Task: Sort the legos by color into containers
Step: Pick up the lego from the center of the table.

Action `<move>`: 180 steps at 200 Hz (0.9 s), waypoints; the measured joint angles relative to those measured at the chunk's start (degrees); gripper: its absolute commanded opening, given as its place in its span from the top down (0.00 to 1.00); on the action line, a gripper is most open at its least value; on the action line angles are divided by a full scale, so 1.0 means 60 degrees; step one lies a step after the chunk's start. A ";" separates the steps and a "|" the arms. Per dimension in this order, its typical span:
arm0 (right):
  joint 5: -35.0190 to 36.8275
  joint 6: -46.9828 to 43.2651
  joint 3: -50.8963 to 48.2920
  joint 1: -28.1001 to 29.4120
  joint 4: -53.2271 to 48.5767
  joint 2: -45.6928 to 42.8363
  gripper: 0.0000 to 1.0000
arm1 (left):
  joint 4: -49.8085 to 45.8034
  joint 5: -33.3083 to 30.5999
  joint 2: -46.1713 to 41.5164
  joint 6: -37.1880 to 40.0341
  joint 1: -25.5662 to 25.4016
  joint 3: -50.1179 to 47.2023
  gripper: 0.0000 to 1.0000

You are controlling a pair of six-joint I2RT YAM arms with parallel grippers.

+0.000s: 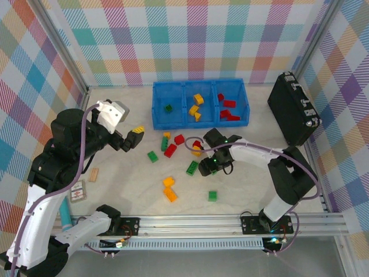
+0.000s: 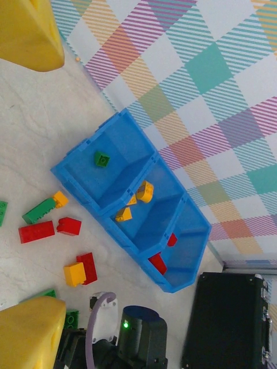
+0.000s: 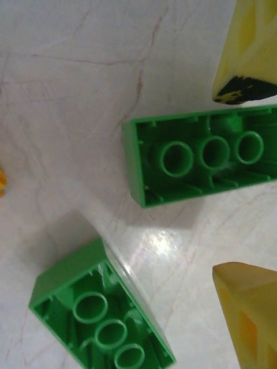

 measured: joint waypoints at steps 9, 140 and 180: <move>0.0069 0.0047 0.0106 0.0000 -0.0033 0.0135 0.34 | 0.0000 0.0000 -0.0007 0.0000 0.0000 0.0000 0.00; 0.0761 0.0142 0.1424 0.0007 -0.1359 0.0969 0.69 | 0.0000 -0.0011 -0.0229 -0.0025 0.0000 -0.0055 0.00; 0.0758 -0.0412 0.3785 -0.0080 -0.2091 0.1395 0.68 | -0.0007 -0.0117 -0.0433 -0.0022 0.0000 -0.0055 0.00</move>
